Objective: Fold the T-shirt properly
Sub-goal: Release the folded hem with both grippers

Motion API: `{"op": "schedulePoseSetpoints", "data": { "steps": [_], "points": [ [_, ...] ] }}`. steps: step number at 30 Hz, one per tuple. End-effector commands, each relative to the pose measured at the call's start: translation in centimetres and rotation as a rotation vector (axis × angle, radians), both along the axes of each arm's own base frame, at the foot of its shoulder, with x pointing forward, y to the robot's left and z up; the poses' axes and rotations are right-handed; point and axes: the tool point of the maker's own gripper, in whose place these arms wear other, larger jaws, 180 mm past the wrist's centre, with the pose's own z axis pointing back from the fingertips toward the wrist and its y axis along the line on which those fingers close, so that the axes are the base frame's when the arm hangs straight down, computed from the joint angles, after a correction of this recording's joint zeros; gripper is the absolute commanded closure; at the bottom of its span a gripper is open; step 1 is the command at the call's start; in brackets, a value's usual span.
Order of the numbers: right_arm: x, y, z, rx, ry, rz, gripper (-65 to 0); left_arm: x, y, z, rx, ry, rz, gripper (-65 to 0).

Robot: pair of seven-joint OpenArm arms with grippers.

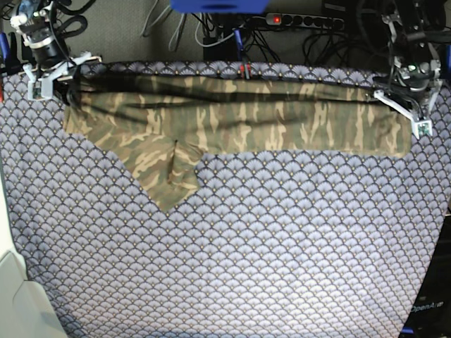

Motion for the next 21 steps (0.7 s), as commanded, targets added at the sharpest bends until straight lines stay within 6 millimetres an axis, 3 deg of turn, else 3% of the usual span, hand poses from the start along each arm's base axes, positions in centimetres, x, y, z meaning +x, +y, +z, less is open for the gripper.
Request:
{"op": "schedulePoseSetpoints", "data": {
  "steps": [1,7,12,21],
  "points": [
    [0.0,-0.3,0.8,-0.005,-0.031,-0.002,-12.7,0.6,0.6,1.1,0.031,-0.032,-0.006,-21.5],
    [-0.5,-0.3,0.5,-0.008,-0.012,0.0,-14.4,0.6,0.7,1.1,0.035,-0.03,-0.006,-22.8],
    [-1.2,-0.8,-0.5,-0.022,0.063,-0.008,-14.7,0.4,1.5,-0.4,0.021,0.009,0.01,-22.9],
    [-2.1,-4.5,0.8,-0.084,0.056,-0.09,-14.8,-0.1,1.8,-1.3,0.014,0.039,0.018,-22.9]
  ]
}}
